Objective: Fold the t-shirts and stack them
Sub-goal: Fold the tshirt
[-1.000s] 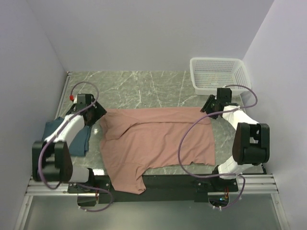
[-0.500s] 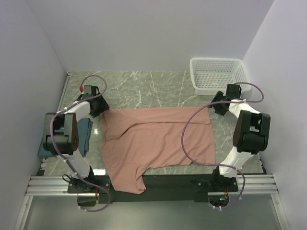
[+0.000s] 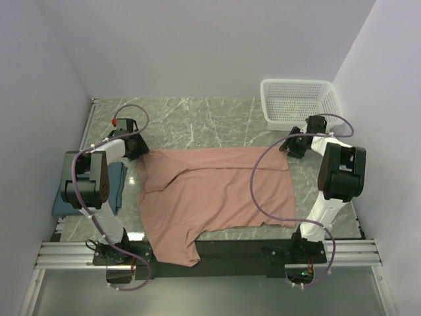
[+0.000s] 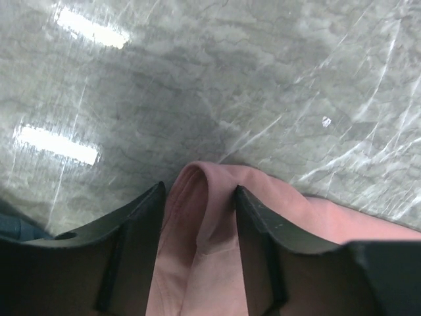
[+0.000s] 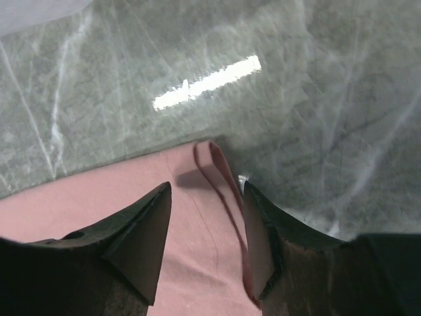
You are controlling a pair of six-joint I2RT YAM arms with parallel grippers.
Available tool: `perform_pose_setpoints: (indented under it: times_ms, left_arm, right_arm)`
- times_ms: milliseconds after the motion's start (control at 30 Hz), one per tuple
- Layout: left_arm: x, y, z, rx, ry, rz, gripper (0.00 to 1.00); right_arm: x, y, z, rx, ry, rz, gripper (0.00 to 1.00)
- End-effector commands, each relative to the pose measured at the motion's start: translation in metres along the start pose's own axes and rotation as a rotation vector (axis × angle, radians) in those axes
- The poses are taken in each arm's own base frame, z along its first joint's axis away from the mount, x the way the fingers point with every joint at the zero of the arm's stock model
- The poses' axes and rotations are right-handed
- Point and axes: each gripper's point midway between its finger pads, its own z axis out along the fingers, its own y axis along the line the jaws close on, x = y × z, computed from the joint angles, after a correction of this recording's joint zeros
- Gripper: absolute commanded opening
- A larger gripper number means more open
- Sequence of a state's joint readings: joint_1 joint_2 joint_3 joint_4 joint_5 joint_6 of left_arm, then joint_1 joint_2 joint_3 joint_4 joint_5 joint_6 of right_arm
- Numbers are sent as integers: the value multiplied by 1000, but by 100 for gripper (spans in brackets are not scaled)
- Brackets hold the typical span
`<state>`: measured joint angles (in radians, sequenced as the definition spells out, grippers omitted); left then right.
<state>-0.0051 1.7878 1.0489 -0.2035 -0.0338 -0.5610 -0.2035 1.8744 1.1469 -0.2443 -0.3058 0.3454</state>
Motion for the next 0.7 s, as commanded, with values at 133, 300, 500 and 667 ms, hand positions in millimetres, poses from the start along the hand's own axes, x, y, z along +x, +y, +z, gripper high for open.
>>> perform_pose_setpoints:
  times_ms: [133, 300, 500, 667]
  left_arm:
    - [3, 5, 10, -14, 9, 38, 46]
    - [2, 8, 13, -25, 8, 54, 41]
    - [-15, 6, 17, -42, -37, 91, 12]
    - [-37, 5, 18, -72, -90, 107, 5]
  right_arm:
    - [5, 3, 13, -22, 58, -23, 52]
    - [6, -1, 21, -1, 76, -22, 39]
    - [-16, -15, 19, 94, 18, -41, 0]
    - [-37, -11, 16, 90, -23, -29, 0]
